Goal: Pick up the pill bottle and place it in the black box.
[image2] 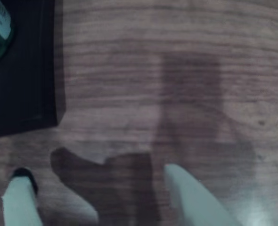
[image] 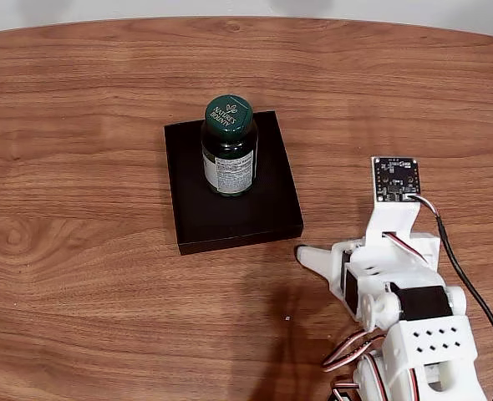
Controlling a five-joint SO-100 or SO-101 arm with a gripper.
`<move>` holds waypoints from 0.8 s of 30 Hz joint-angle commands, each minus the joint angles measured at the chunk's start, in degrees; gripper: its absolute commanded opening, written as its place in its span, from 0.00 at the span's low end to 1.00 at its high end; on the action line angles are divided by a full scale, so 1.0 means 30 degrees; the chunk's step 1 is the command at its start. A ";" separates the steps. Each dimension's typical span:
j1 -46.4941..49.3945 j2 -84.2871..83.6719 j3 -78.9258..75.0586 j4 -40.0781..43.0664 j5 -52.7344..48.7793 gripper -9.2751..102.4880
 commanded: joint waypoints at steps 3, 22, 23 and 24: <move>-0.0234 0.1084 -0.0322 0.2959 0.0527 0.18; 0.0117 0.5625 -0.0322 1.2100 0.3164 0.08; 0.0146 0.5654 -0.0322 1.2275 0.3926 0.08; 0.0146 0.5654 -0.0322 1.2539 0.4922 0.08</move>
